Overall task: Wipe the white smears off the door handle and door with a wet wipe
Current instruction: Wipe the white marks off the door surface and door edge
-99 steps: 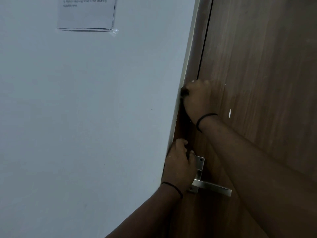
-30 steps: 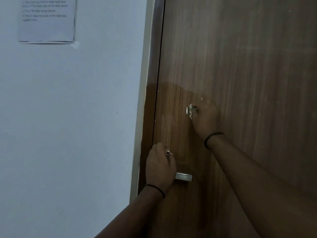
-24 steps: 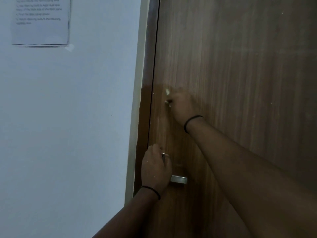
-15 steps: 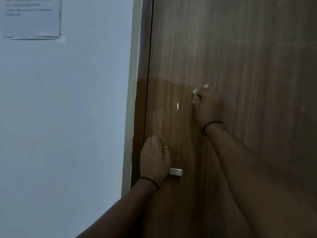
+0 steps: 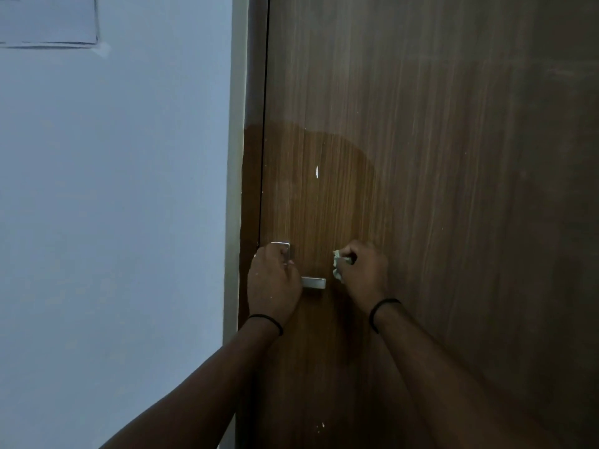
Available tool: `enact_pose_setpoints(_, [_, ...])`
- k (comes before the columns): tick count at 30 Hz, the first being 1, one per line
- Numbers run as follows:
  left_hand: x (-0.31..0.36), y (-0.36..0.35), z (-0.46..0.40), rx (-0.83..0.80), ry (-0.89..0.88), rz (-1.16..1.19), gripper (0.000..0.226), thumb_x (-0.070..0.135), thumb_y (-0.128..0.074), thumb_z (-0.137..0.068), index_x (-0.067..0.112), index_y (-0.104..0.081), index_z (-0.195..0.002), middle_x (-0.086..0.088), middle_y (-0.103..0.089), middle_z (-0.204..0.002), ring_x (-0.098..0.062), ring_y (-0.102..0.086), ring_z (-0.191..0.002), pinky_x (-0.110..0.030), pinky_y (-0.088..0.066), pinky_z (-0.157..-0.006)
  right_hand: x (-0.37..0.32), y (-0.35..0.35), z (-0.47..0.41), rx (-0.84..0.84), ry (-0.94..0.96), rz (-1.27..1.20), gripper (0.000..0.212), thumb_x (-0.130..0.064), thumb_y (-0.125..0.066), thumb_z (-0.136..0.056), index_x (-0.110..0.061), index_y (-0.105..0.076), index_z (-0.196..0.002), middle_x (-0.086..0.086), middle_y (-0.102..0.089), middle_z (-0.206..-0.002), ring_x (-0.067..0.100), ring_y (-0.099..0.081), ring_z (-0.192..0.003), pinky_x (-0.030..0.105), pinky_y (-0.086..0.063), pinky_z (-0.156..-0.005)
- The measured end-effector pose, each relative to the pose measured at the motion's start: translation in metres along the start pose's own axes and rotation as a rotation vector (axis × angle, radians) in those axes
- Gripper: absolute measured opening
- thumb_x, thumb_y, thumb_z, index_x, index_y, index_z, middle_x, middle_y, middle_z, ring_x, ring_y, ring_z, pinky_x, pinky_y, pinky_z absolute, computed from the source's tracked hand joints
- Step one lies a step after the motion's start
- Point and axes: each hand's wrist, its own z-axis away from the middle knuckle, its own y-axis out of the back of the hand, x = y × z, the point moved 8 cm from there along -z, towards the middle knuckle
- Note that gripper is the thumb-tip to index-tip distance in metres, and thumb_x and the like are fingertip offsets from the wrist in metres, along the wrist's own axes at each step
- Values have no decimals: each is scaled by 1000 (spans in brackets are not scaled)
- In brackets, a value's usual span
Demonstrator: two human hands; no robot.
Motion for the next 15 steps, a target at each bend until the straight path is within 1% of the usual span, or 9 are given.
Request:
enact_pose_setpoints(2, [-10,5,4,-6,42,-7,23,15,-62,-91,11,-55,-112,-5,-57,-107,-15,-54,-94,-30,-51,-81,-4,5,-5,45,33,35,10,1,-67,-88,-3,-71,-96,11,-64,-106,20,-64,-93,34,-58,-82])
enact_pose_setpoints(4, [-18,7,9,-2,63,-3,22,15,-60,-92,11,-55,-113,-5,-56,-109,-16,-54,-96,-30,-51,-80,-1,12,-10,110,72,81,14,5,-65,-88,1,-71,-100,16,-63,-109,24,-63,-97,34,-54,-86])
enact_pose_setpoints(6, [-25,11,15,27,60,-6,18,16,-58,-93,12,-55,-110,-3,-55,-107,-14,-52,-95,-21,-45,-76,13,17,-7,181,84,111,12,7,-65,-87,2,-70,-98,19,-61,-109,24,-61,-94,26,-48,-82])
enact_pose_setpoints(8, [-36,12,20,51,77,6,15,18,-55,-93,14,-55,-107,0,-53,-102,-13,-51,-91,-13,-38,-71,37,15,10,224,31,141,8,0,-66,-90,-2,-67,-97,14,-57,-107,9,-54,-82,10,-38,-73])
enact_pose_setpoints(9, [-43,10,23,54,93,12,15,18,-54,-93,13,-55,-107,0,-53,-102,-13,-51,-90,-11,-36,-70,50,9,21,232,1,159,5,-6,-65,-92,-7,-65,-96,8,-55,-105,0,-47,-76,7,-35,-65])
enact_pose_setpoints(10, [-51,8,26,56,113,12,16,17,-52,-94,13,-55,-109,0,-54,-101,-12,-51,-90,-11,-35,-70,62,1,33,236,-28,168,3,-11,-65,-93,-10,-62,-95,4,-53,-102,-2,-44,-73,7,-32,-61])
enact_pose_setpoints(12, [-68,3,33,53,160,11,15,16,-50,-96,13,-55,-110,1,-54,-100,-11,-52,-89,-13,-37,-69,78,-22,56,230,-82,137,7,-15,-64,-94,-15,-58,-91,-1,-54,-94,2,-47,-73,9,-29,-61])
enact_pose_setpoints(14, [-83,-3,43,29,212,32,16,15,-49,-96,13,-54,-111,2,-55,-98,-10,-53,-88,-15,-38,-70,83,-53,78,188,-131,88,12,-17,-65,-93,-18,-55,-86,-4,-56,-85,10,-53,-74,13,-33,-61])
enact_pose_setpoints(15, [-91,-6,48,20,237,44,15,14,-49,-97,14,-54,-111,4,-55,-97,-9,-54,-87,-15,-39,-70,83,-72,89,139,-161,76,13,-18,-64,-94,-20,-54,-86,-6,-56,-84,9,-55,-75,15,-37,-62])
